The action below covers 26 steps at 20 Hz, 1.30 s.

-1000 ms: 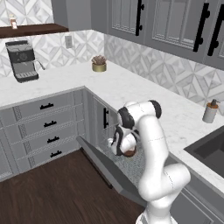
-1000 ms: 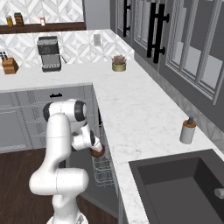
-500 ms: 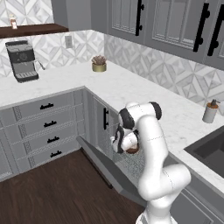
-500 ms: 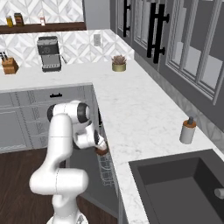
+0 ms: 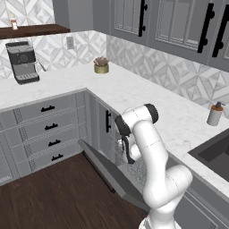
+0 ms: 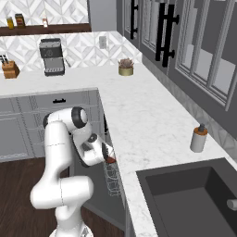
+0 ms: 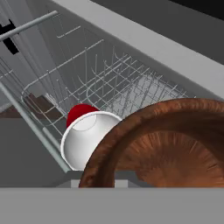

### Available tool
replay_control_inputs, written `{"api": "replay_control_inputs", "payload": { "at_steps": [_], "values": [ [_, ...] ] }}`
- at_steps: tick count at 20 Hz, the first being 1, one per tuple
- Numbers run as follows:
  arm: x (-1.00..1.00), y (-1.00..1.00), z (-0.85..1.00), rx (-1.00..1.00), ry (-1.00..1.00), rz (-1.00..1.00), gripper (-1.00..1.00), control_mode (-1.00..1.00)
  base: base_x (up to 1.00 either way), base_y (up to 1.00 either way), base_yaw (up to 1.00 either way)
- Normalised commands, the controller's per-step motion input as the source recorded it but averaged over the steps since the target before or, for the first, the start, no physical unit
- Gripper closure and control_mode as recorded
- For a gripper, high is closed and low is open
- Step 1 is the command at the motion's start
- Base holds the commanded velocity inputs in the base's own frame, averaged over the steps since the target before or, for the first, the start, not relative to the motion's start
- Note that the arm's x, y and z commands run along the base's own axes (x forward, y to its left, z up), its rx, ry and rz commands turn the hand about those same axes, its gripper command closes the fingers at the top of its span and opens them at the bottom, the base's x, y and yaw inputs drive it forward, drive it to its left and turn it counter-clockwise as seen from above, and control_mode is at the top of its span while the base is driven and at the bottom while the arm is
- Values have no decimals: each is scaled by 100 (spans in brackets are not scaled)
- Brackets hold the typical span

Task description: Pick up the cup and bowl from the counter, place them in the dishwasher, and close the dishwasher door.

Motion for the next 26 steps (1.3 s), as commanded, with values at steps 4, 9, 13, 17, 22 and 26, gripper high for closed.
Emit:
{"api": "replay_control_inputs", "payload": {
  "at_steps": [4,9,13,17,22,26],
  "values": [
    [9,0,-96,0,-1,0,100,-100,0,0,0],
    [3,0,-48,1,0,0,-100,-100,0,0,0],
    [0,0,-1,11,1,0,-100,-100,0,0,0],
    [3,0,-67,20,24,0,-100,-100,0,0,0],
    [-36,23,13,2,-5,0,-100,-100,0,0,0],
    [-51,53,97,0,-12,0,-100,-100,0,0,0]
  ]
}}
